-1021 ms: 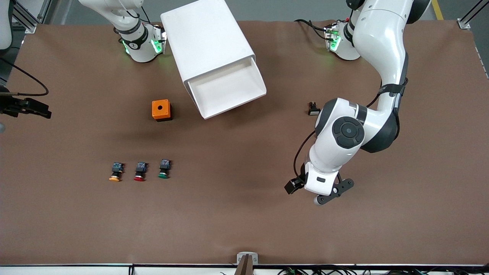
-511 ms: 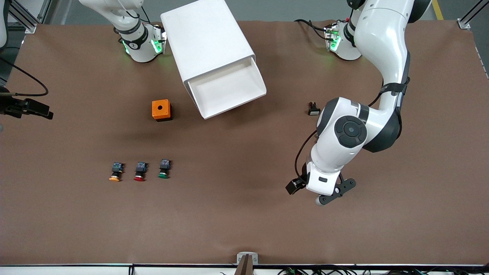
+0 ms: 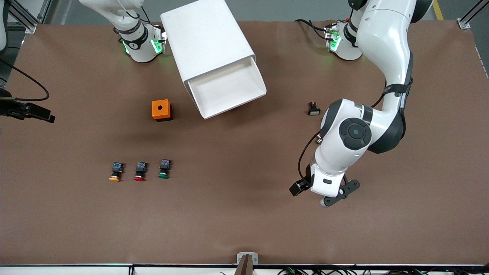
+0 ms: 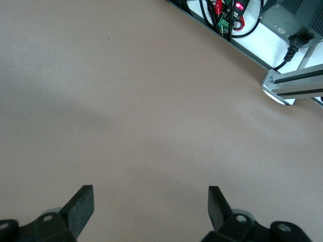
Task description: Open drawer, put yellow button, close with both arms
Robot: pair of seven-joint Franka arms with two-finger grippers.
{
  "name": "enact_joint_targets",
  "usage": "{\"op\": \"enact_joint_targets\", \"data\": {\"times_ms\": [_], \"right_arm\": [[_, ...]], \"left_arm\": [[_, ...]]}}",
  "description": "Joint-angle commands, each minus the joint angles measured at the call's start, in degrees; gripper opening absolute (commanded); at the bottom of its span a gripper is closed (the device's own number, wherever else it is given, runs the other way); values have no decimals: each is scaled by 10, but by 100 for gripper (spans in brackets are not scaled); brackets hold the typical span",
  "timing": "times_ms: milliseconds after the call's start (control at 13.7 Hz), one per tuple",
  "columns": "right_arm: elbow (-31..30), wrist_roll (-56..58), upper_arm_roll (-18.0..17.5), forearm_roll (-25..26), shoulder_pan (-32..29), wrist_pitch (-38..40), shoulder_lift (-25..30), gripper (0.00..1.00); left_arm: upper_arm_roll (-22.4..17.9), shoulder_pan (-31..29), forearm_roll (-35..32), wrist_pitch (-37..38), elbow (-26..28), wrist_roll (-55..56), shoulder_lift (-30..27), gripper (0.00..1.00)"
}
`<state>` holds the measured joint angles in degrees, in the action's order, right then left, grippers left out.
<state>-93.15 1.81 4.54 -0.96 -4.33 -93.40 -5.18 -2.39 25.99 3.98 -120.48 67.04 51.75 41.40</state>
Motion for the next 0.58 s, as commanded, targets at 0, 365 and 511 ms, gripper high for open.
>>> {"op": "enact_joint_targets", "data": {"times_ms": [0, 365, 511], "right_arm": [[-37, -8, -7, -11, -9, -44, -2, 100], [-55, -8, -6, -16, -4, -105, -26, 100], [-56, -8, -7, -16, -4, -127, -47, 100]], "left_arm": [[0, 1, -12, -3, 23, 2, -20, 99], [0, 1, -12, -2, 23, 2, -20, 99], [0, 1, -11, -2, 23, 2, -20, 99]]}}
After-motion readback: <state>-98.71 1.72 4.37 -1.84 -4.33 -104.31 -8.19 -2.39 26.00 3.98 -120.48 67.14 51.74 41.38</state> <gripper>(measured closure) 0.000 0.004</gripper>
